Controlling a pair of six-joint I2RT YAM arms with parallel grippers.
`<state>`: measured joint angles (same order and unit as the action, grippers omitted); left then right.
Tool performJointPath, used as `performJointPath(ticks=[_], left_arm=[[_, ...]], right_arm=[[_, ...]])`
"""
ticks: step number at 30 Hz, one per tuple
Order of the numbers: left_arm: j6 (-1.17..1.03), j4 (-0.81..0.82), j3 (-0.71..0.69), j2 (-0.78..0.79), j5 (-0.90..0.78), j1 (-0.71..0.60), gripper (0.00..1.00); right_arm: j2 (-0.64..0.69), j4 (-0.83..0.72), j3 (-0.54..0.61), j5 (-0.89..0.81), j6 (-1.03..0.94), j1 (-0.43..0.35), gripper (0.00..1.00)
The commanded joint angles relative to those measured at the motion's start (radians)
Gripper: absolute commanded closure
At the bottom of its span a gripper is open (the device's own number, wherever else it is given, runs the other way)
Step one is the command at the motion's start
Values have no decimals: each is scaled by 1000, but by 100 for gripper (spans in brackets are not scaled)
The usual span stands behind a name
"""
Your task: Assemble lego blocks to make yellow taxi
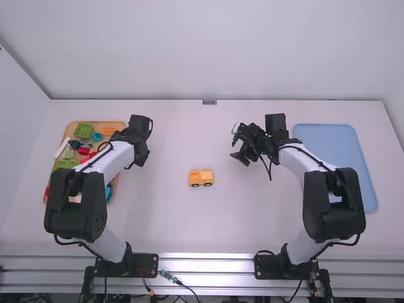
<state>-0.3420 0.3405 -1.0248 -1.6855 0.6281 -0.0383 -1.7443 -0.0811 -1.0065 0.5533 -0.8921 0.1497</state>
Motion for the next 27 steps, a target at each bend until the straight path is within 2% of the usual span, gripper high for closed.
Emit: performJointPath(ticks=[1, 3, 5, 6, 9, 13, 15, 20, 24, 27], left_arm=[[204, 3, -12, 22, 161, 58, 1], [202, 2, -12, 27, 96, 90, 1], [149, 32, -21, 40, -119, 175, 1], [142, 43, -26, 40, -154, 189, 1], [132, 185, -91, 40, -429, 360, 1], [132, 287, -136, 38, -579, 497, 1], [123, 316, -142, 36, -636, 549, 1], [-77, 375, -142, 13, -749, 621, 1], [-150, 392, -141, -25, -717, 609, 1], [-138, 347, -127, -32, -729, 609, 1]], right_arm=[[28, -1, 5, -5, -5, 0, 1], [28, -1, 5, -5, -6, 0, 1], [28, 0, 5, -5, -6, 0, 1], [28, 0, 5, -5, -6, 0, 1], [28, 3, 5, -5, -5, 1, 1], [28, 7, 5, -5, -5, 0, 1], [28, 11, 5, -5, -5, 0, 1], [28, 27, 5, -5, -2, 1, 1], [28, 40, 5, -5, -2, 1, 1], [28, 40, 5, -5, -2, 0, 1]])
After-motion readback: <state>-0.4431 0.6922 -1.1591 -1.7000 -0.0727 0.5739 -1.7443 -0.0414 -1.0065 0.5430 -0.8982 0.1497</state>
